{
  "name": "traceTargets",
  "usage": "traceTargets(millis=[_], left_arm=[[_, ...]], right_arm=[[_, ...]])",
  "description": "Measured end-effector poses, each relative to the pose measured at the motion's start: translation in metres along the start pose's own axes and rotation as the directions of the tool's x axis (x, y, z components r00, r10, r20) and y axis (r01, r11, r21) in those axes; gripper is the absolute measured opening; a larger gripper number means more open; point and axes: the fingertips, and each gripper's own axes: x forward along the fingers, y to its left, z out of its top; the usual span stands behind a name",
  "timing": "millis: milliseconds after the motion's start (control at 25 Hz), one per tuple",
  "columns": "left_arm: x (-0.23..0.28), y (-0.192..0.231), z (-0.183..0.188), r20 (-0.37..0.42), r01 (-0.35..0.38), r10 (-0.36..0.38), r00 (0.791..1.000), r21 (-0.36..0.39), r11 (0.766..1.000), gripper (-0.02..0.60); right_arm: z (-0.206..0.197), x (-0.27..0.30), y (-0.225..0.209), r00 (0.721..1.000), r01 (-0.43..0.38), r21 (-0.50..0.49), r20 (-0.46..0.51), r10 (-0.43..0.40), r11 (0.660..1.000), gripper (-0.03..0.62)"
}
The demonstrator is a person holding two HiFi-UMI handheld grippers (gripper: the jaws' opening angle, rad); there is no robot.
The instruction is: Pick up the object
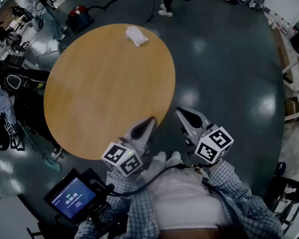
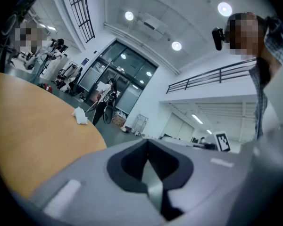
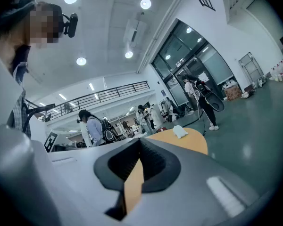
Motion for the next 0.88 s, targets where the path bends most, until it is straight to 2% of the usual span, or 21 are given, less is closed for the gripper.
traceTargets(millis=[520, 880], left_arm=[[-0.0025, 0.0014, -0.0042, -0.007, 0.002, -0.002, 1.000, 0.000, 1.000, 0.003], [-0.0032, 0.0013, -0.0045, -0.003, 0.005, -0.005, 1.000, 0.000, 1.000, 0.003]], right_arm=[[-0.0075, -0.0003, 0.0013, 1.000, 0.002, 0.000, -0.016, -0.002, 1.000, 0.006], [-0.0030, -0.0030, -0.0078, 0.999, 0.035, 0.009, 0.005, -0.035, 0.999, 0.006]])
